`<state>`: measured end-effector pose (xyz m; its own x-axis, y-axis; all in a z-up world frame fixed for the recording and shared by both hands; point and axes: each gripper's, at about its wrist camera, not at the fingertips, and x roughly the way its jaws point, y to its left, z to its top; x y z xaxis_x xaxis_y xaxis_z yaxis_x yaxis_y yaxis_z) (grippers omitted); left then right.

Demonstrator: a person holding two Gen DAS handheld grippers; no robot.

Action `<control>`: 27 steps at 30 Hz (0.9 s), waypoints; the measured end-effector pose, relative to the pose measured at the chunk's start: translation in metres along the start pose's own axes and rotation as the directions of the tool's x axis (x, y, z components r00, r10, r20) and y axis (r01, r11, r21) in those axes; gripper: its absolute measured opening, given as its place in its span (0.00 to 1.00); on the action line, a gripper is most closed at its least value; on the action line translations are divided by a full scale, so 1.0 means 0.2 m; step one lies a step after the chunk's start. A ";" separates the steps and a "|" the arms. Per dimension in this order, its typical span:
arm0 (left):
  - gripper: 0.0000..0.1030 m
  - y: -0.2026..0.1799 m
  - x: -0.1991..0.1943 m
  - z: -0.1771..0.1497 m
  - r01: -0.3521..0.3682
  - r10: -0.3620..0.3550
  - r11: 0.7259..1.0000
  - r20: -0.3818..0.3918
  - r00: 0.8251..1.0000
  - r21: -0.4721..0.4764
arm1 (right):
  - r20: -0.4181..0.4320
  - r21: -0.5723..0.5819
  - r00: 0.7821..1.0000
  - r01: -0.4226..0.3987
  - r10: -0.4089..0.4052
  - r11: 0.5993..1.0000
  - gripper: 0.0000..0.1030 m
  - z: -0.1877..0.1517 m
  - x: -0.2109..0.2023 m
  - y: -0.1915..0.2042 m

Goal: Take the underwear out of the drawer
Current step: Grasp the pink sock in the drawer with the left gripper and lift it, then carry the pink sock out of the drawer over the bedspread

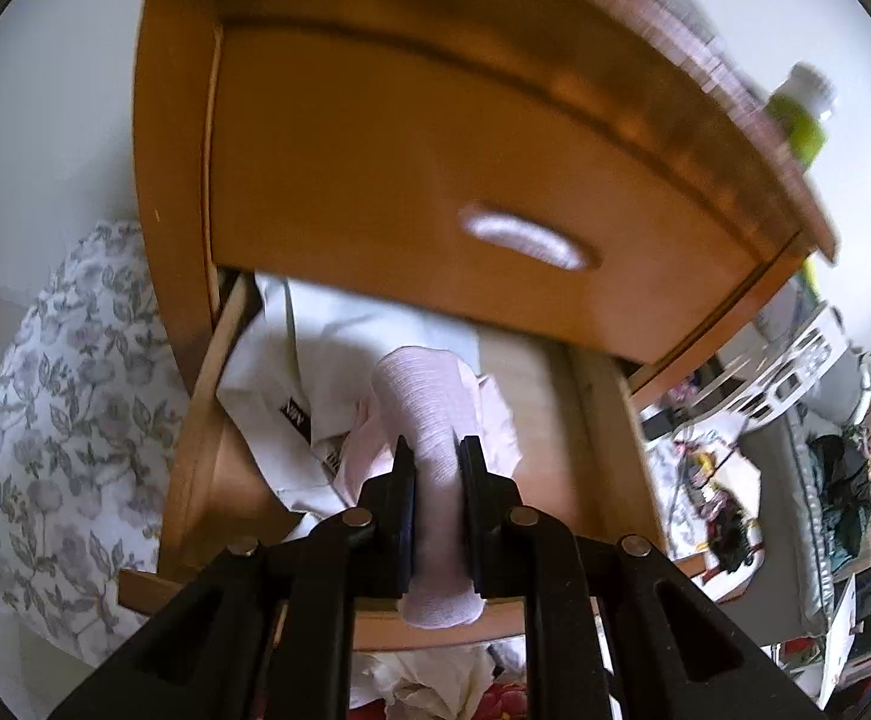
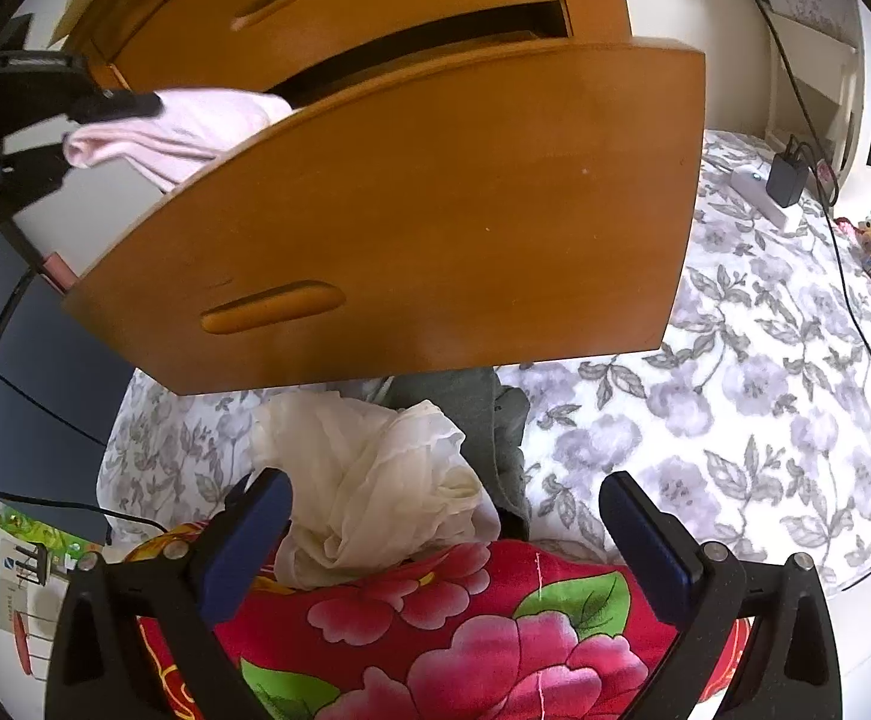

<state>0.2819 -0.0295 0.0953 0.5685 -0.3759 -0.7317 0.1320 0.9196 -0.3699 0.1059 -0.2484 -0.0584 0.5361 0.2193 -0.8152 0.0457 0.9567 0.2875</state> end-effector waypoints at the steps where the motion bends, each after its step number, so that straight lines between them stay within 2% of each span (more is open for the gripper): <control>1: 0.13 0.00 -0.04 0.00 0.011 -0.011 1.000 0.019 1.000 0.001 | 0.003 -0.004 1.000 0.002 -0.002 1.000 1.00 0.00 -0.01 0.01; 8: 0.13 -0.06 -0.36 -0.08 0.067 -0.074 0.997 0.154 0.985 0.049 | 0.023 -0.025 1.000 0.017 -0.016 1.000 1.00 0.00 -0.06 0.05; 14: 0.13 -0.07 -0.58 -0.17 0.111 -0.123 0.991 0.198 0.972 0.072 | 0.042 -0.056 0.999 0.029 -0.027 0.998 1.00 -0.01 -0.11 0.11; 17: 0.13 -0.07 -0.69 -0.23 0.116 -0.133 0.990 0.247 0.960 0.083 | 0.054 -0.071 0.998 0.035 -0.031 0.997 1.00 -0.02 -0.14 0.13; 22: 0.13 -0.07 -0.82 -0.34 0.134 -0.161 0.985 0.284 0.945 0.113 | 0.069 -0.087 0.997 0.050 -0.044 0.995 1.00 -0.03 -0.19 0.17; 27: 0.13 -0.06 -0.86 -0.43 0.141 -0.167 0.984 0.285 0.944 0.109 | 0.083 -0.101 0.995 0.057 -0.048 0.993 1.00 -0.04 -0.24 0.20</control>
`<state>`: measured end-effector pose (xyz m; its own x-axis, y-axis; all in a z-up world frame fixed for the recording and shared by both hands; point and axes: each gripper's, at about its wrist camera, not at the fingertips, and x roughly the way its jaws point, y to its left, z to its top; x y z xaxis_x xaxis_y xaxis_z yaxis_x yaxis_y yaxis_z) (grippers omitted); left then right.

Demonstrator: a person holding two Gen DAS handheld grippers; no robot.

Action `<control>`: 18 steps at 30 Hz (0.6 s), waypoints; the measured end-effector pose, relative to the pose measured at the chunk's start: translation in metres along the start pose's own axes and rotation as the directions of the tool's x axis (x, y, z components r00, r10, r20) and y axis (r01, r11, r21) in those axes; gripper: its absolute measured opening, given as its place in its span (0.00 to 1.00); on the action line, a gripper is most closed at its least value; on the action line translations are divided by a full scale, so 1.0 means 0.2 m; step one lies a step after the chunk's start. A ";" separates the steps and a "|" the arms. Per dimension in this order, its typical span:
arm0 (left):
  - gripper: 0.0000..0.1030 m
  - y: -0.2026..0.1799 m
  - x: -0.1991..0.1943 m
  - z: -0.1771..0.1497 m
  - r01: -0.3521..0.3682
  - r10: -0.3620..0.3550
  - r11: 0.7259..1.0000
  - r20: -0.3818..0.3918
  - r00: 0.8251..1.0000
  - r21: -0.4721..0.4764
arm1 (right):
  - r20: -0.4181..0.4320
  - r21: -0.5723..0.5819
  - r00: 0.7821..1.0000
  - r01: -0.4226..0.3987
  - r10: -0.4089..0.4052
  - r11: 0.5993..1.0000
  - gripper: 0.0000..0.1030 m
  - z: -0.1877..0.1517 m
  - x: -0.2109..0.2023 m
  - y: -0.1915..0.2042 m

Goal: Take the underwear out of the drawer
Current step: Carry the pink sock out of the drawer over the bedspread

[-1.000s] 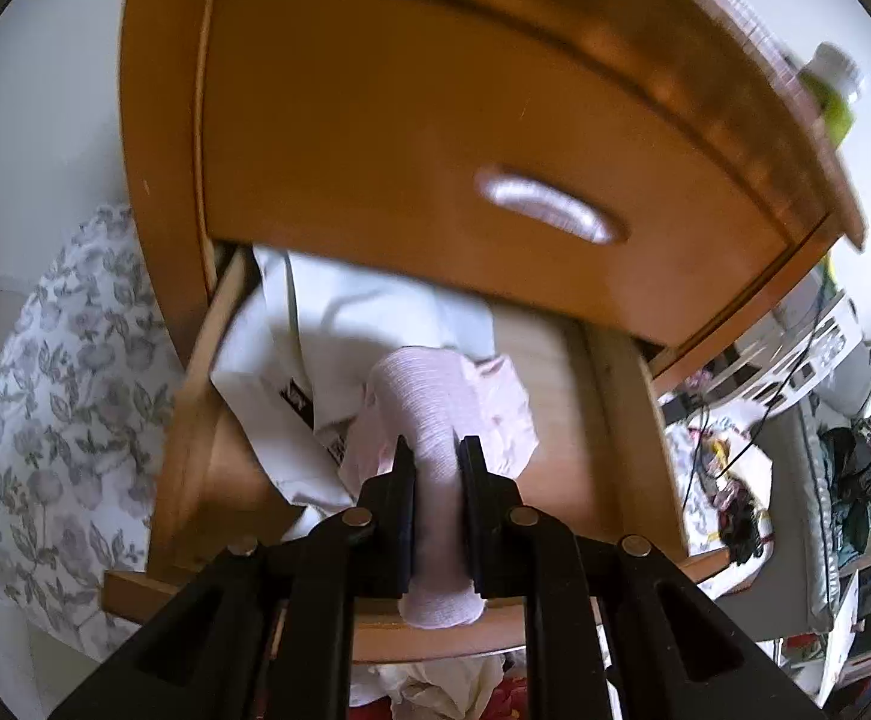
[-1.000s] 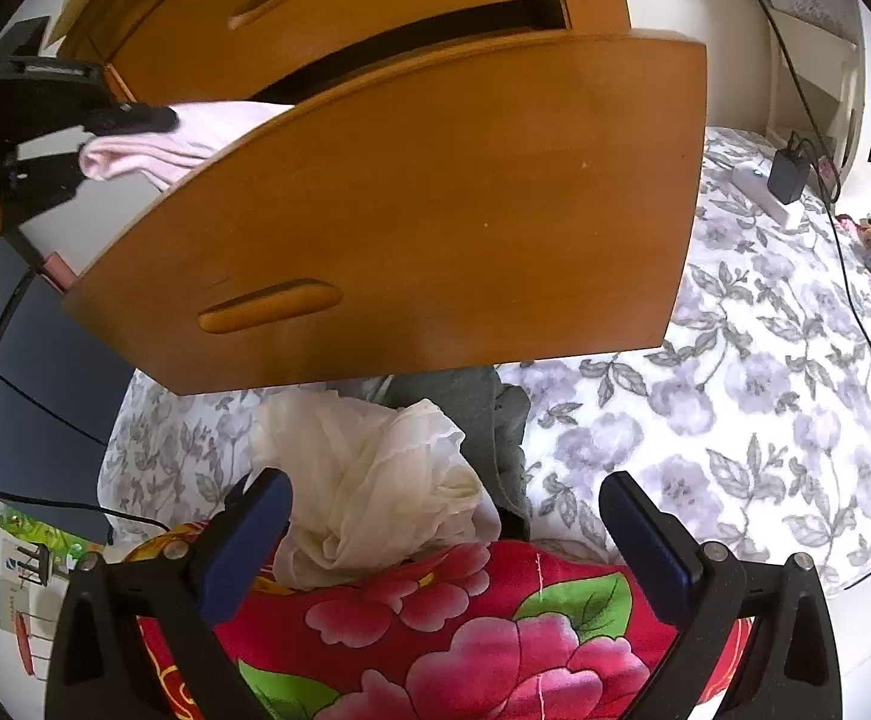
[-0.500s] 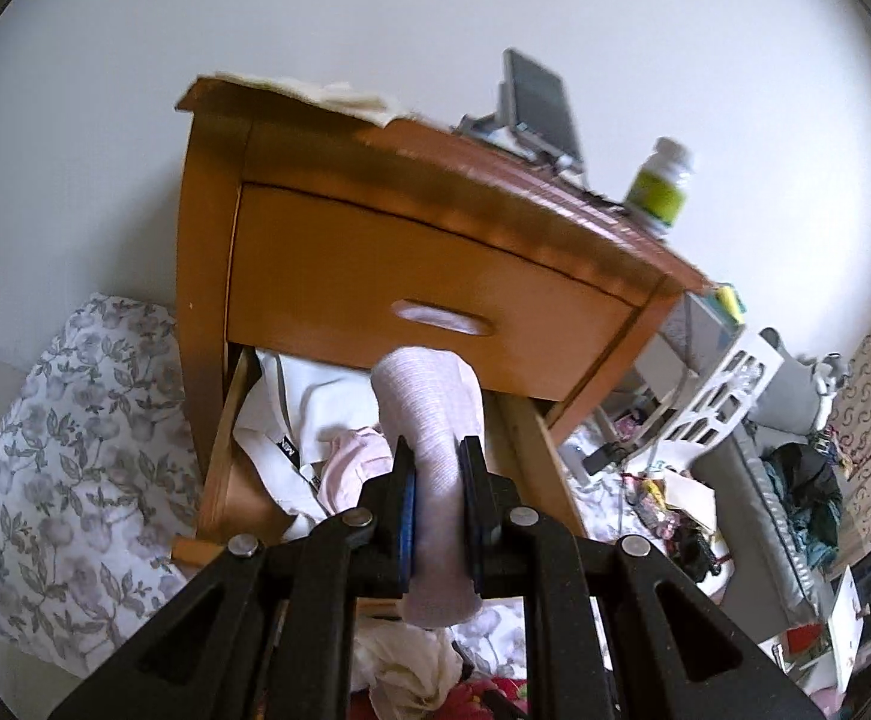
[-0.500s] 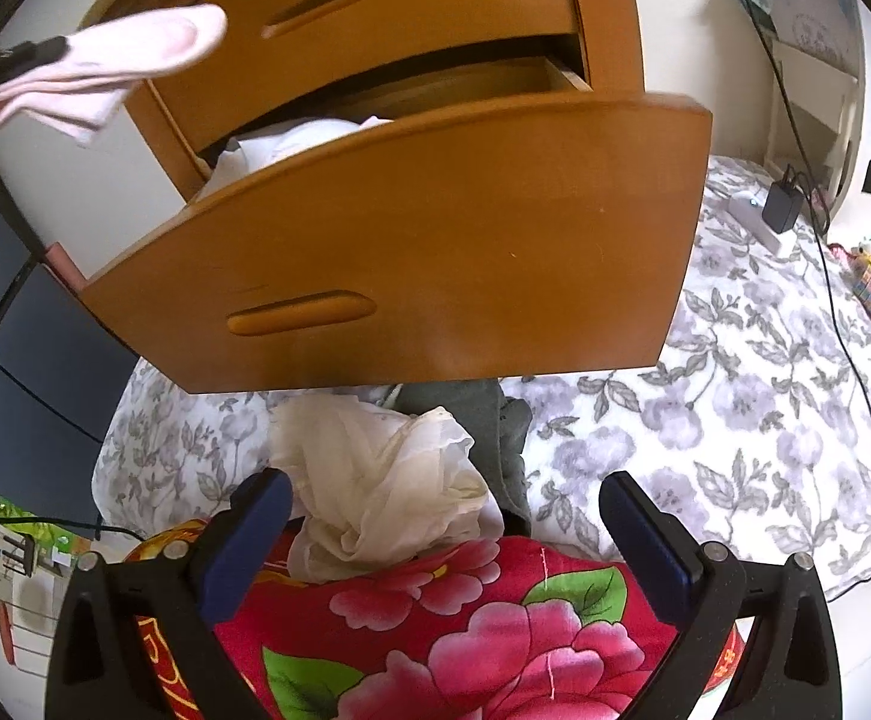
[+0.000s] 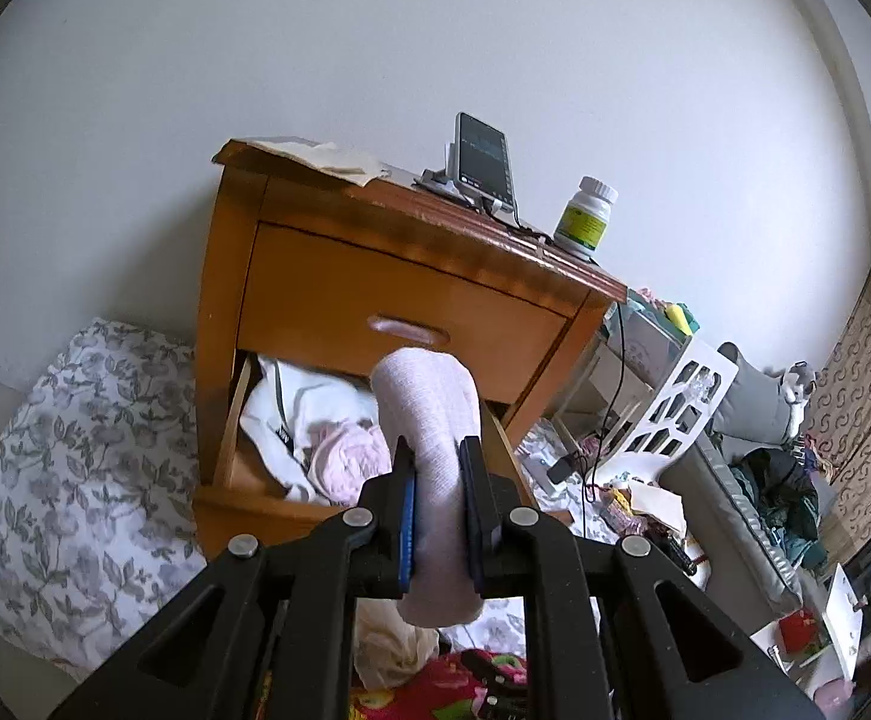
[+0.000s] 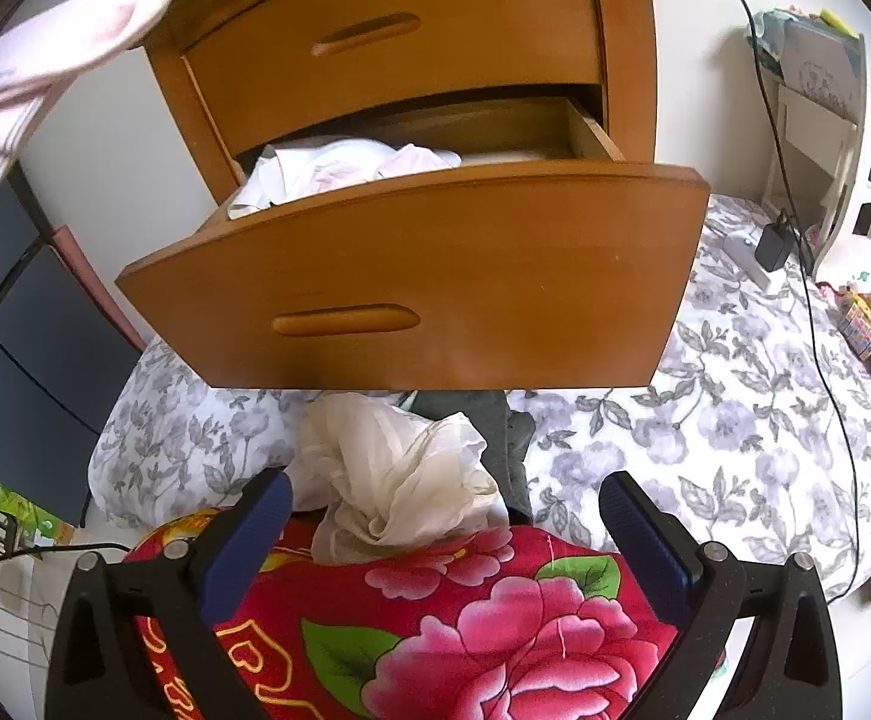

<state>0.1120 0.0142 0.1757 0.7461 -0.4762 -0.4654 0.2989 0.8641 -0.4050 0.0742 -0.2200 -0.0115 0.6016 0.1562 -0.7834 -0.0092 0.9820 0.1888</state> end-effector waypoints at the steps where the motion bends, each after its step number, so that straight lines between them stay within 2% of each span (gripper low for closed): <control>1: 0.13 0.00 -0.01 -0.02 0.001 -0.001 1.000 -0.003 1.000 -0.001 | 0.004 -0.004 1.000 0.003 -0.003 1.000 1.00 0.00 -0.01 0.01; 11: 0.13 -0.03 -0.01 -0.20 -0.008 0.010 1.000 -0.059 0.998 0.021 | 0.037 -0.015 0.999 0.027 -0.027 1.000 1.00 -0.01 -0.12 0.02; 18: 0.13 -0.05 0.13 -0.34 -0.021 0.027 0.999 -0.150 0.988 0.046 | 0.055 0.005 0.998 0.044 -0.044 0.999 1.00 -0.01 -0.16 -0.01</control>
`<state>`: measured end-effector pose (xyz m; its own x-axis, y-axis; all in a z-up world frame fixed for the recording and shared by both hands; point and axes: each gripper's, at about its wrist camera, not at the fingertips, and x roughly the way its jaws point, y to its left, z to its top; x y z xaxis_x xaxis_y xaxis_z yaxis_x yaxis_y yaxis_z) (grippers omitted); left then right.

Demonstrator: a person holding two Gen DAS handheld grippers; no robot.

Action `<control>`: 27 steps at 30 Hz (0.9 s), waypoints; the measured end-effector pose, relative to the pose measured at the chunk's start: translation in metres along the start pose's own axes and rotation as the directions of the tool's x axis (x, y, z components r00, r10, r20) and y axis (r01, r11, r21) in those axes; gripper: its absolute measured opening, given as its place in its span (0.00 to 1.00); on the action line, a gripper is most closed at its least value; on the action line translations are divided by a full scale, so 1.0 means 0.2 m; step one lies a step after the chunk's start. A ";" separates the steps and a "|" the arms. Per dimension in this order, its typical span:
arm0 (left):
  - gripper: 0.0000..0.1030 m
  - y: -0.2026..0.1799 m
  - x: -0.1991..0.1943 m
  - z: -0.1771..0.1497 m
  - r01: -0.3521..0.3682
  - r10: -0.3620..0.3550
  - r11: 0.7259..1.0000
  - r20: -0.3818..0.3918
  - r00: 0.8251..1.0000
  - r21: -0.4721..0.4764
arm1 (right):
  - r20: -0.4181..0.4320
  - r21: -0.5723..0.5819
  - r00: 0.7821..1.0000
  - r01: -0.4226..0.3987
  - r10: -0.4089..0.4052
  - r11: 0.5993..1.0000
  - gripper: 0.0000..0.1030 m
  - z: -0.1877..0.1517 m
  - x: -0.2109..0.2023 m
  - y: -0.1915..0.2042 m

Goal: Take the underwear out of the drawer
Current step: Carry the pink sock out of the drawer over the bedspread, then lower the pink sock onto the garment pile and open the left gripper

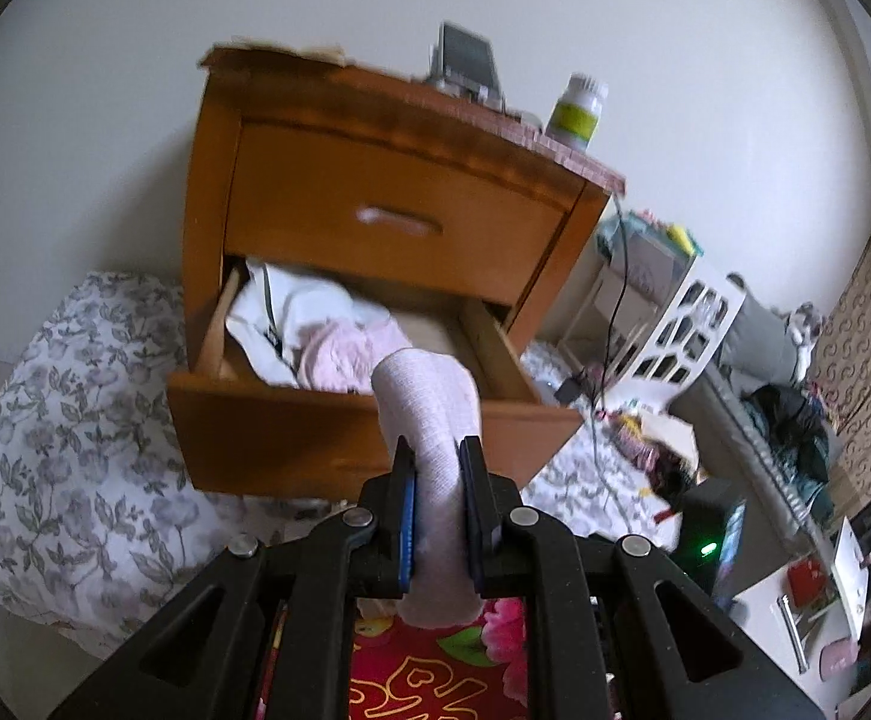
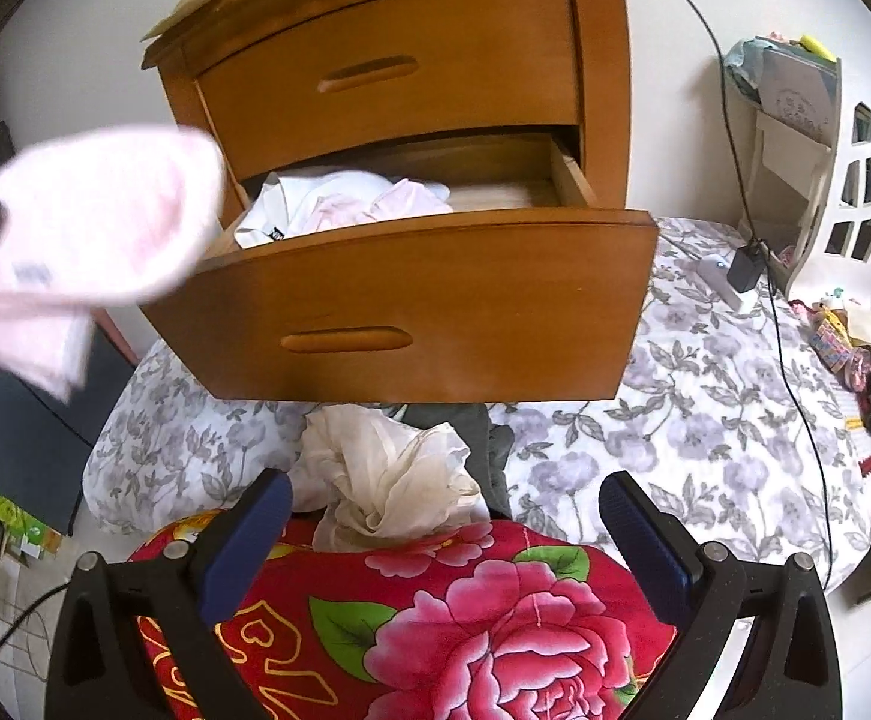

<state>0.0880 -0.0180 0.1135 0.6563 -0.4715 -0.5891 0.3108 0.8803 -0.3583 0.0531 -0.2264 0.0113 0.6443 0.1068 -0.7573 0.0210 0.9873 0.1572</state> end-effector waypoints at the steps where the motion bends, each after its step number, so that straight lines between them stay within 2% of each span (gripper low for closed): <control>1: 0.13 0.00 0.03 -0.02 -0.001 0.001 1.000 -0.014 1.000 -0.003 | 0.001 0.003 1.000 0.002 -0.002 1.000 1.00 0.00 0.00 -0.01; 5: 0.14 0.02 0.16 -0.07 0.000 -0.001 1.000 -0.081 0.997 -0.012 | 0.002 0.022 1.000 0.009 -0.009 1.000 1.00 0.00 0.00 -0.04; 10: 0.14 0.06 0.34 -0.13 0.025 -0.032 0.999 -0.174 0.984 -0.041 | -0.009 0.034 1.000 0.008 -0.007 0.999 1.00 0.00 0.02 -0.06; 15: 0.14 0.07 0.50 -0.18 0.039 -0.050 0.998 -0.225 0.973 -0.052 | -0.015 0.035 1.000 0.009 -0.008 0.999 1.00 -0.01 0.04 -0.07; 19: 0.14 0.10 0.60 -0.21 0.093 -0.113 0.991 -0.252 0.961 -0.093 | -0.025 0.037 1.000 0.009 -0.008 0.999 1.00 -0.01 0.06 -0.07; 22: 0.14 0.13 0.68 -0.23 0.106 -0.139 0.985 -0.271 0.952 -0.133 | -0.031 0.039 0.999 0.010 -0.008 0.999 1.00 -0.01 0.07 -0.08; 27: 0.14 0.18 0.79 -0.28 0.038 -0.069 0.994 -0.313 0.947 -0.105 | -0.042 0.037 0.999 0.010 -0.009 0.999 1.00 -0.02 0.09 -0.08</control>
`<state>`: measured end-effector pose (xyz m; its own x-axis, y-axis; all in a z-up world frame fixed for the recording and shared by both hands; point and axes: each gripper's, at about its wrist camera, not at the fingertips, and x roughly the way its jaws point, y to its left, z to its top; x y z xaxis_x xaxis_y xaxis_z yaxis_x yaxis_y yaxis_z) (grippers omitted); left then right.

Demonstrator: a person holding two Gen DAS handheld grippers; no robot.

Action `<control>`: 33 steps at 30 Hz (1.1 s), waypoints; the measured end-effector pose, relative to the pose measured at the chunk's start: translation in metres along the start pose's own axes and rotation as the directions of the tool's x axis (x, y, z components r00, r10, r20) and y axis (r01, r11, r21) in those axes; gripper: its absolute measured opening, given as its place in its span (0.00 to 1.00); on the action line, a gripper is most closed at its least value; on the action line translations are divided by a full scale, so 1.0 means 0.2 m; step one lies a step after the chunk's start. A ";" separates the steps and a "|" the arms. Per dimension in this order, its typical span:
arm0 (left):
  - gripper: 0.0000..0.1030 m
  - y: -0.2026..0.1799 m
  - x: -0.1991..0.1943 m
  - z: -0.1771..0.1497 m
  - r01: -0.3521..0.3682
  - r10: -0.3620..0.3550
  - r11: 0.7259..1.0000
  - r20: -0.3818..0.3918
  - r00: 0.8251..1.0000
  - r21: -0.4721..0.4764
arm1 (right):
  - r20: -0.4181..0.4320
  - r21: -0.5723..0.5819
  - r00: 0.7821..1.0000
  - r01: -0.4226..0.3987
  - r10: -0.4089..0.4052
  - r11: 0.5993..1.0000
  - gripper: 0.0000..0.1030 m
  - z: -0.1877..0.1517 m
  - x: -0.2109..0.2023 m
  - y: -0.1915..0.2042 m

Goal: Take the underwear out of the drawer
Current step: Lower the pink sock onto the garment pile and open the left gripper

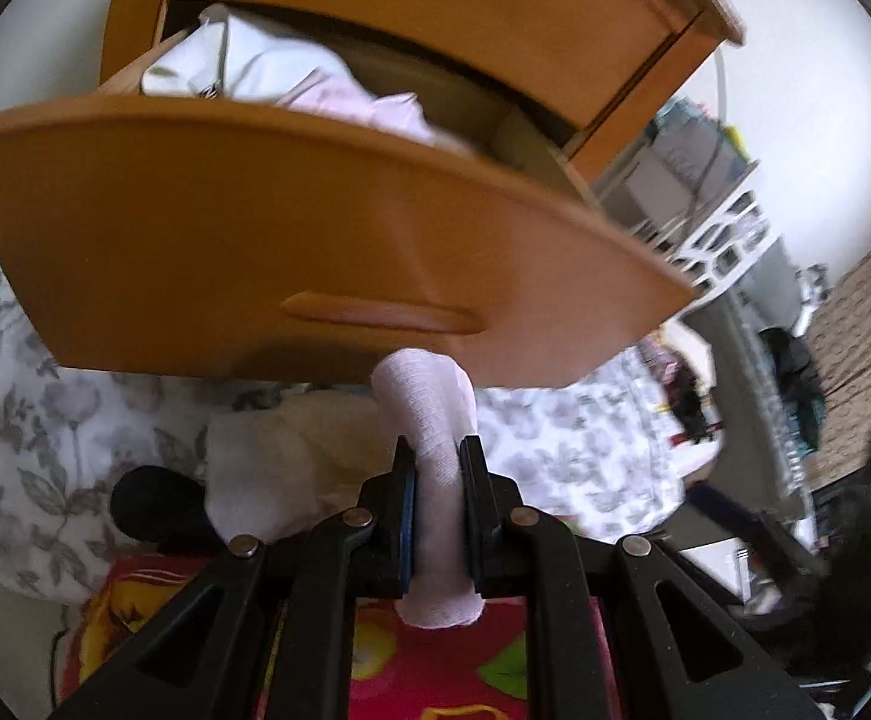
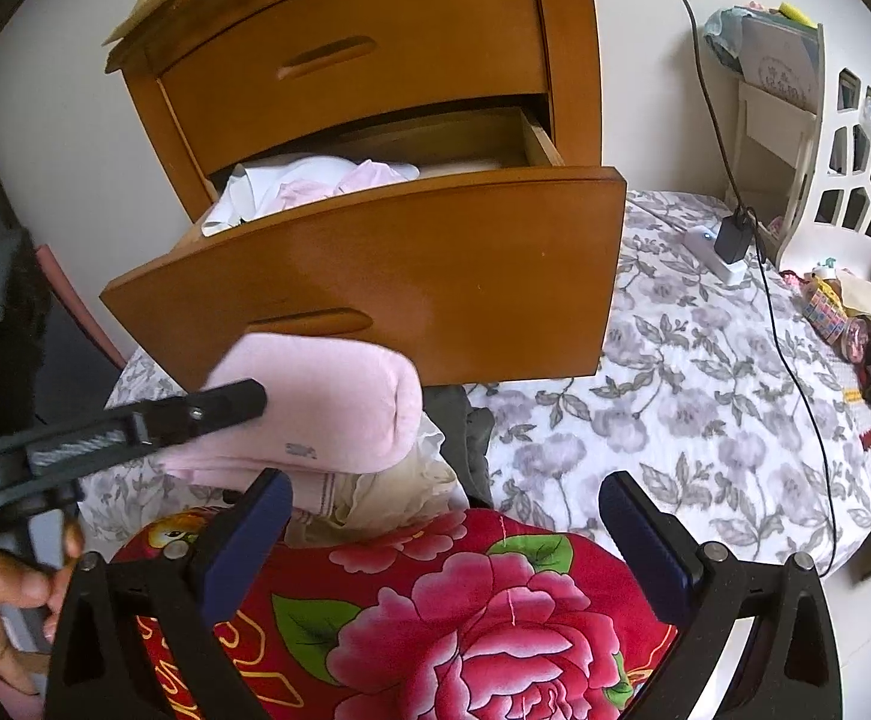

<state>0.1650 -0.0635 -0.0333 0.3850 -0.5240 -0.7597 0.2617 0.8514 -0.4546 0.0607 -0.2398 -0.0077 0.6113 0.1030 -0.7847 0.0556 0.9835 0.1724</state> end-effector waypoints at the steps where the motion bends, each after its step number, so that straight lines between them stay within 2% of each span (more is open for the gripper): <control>1: 0.14 0.01 0.02 -0.01 -0.018 0.018 1.000 -0.011 1.000 0.003 | -0.002 -0.002 1.000 -0.001 0.001 1.000 1.00 0.00 0.00 0.00; 9: 0.14 0.07 0.13 -0.04 -0.139 0.140 0.990 -0.084 0.987 0.018 | -0.014 -0.011 1.000 -0.001 0.001 1.000 1.00 -0.01 0.02 0.02; 18: 0.14 0.12 0.20 -0.08 -0.222 0.223 0.975 -0.140 0.965 0.024 | -0.026 -0.026 1.000 -0.004 0.003 1.000 1.00 -0.02 0.04 0.03; 28: 0.15 0.11 0.13 -0.10 -0.260 0.263 0.965 -0.104 0.959 0.045 | -0.030 -0.034 1.000 -0.006 0.005 0.999 1.00 -0.02 0.04 0.05; 30: 0.17 0.10 0.11 -0.10 -0.265 0.268 0.963 -0.091 0.959 0.050 | -0.030 -0.034 1.000 -0.006 0.005 0.999 1.00 -0.02 0.04 0.05; 32: 0.29 0.09 0.08 -0.10 -0.271 0.274 0.961 -0.071 0.959 0.054 | -0.029 -0.034 1.000 -0.006 0.005 0.999 1.00 -0.02 0.04 0.05; 33: 0.32 0.08 0.05 -0.10 -0.275 0.278 0.960 -0.053 0.959 0.057 | -0.030 -0.034 1.000 -0.006 0.005 0.999 1.00 -0.02 0.04 0.05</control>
<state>0.1548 -0.0545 -0.0567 0.3949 -0.2646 -0.8798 0.1955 0.9599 -0.2010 0.0632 -0.2288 -0.0150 0.5880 0.1124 -0.8010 0.0250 0.9873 0.1570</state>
